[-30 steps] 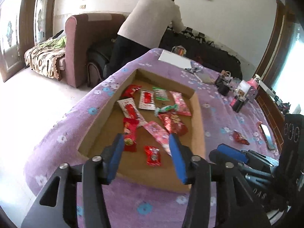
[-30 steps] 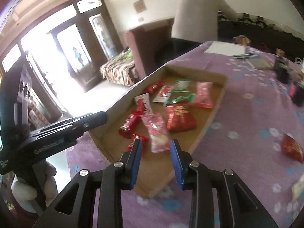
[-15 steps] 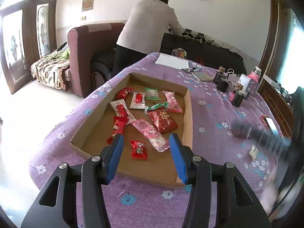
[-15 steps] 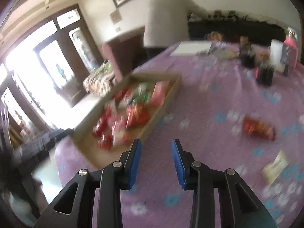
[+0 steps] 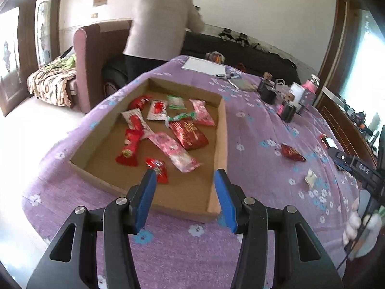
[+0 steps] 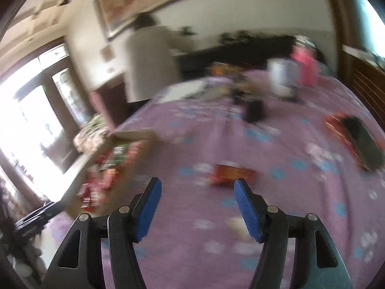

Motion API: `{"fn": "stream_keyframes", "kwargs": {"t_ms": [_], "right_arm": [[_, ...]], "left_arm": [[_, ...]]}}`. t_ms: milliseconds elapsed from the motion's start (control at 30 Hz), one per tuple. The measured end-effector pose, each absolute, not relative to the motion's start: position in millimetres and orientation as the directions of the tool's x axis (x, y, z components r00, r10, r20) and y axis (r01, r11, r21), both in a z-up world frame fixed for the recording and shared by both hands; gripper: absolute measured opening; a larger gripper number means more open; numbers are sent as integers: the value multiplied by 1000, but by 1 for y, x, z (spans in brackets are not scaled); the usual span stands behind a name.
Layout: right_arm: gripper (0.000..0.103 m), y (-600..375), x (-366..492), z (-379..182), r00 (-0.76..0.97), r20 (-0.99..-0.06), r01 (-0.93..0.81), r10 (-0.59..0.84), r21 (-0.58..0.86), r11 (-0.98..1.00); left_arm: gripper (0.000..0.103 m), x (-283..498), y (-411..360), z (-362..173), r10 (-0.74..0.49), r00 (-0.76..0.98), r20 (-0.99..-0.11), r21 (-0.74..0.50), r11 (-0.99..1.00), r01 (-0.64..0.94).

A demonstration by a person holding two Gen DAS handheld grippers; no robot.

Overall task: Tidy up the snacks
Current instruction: 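Move both open tools back toward the remaining snacks, then grasp the white-wrapped candy with the right tool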

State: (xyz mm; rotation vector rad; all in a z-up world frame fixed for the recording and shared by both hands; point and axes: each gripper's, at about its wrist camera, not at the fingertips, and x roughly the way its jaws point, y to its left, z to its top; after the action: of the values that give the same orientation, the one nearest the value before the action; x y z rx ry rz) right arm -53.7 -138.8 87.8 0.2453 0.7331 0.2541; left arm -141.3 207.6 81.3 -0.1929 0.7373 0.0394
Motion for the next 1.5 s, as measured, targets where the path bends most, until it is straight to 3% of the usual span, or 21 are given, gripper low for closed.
{"fn": "stream_keyframes", "kwargs": {"t_ms": [200,533,733,800,900,1167,1500], "right_arm": [[66,-183,-45,67,689,-678,-39,256,318,947],[66,-134,41,58,622,-710,-144,331,311,939],[64,-103,81,23,438,-792,-162,426,396,904],[64,-91,66,24,414,-784,-217,463,409,887],[62,-78,26,33,322,-711,-327,625,536,778],[65,-120,-30,52,453,-657,-317,603,513,797],[66,-191,-53,39,523,-685,-168,507,500,850]], "left_arm": [[49,-135,190,76,-79,720,-689,-169,984,-54],[49,-137,158,77,-154,705,-692,-161,985,57],[49,-138,164,75,-153,706,-692,-165,985,52],[49,-135,166,72,-160,700,-696,-177,983,49],[49,-130,166,67,-183,685,-705,-202,978,53],[49,-133,156,65,-214,672,-709,-218,973,80],[49,-141,146,70,-242,673,-699,-230,967,109]]}}
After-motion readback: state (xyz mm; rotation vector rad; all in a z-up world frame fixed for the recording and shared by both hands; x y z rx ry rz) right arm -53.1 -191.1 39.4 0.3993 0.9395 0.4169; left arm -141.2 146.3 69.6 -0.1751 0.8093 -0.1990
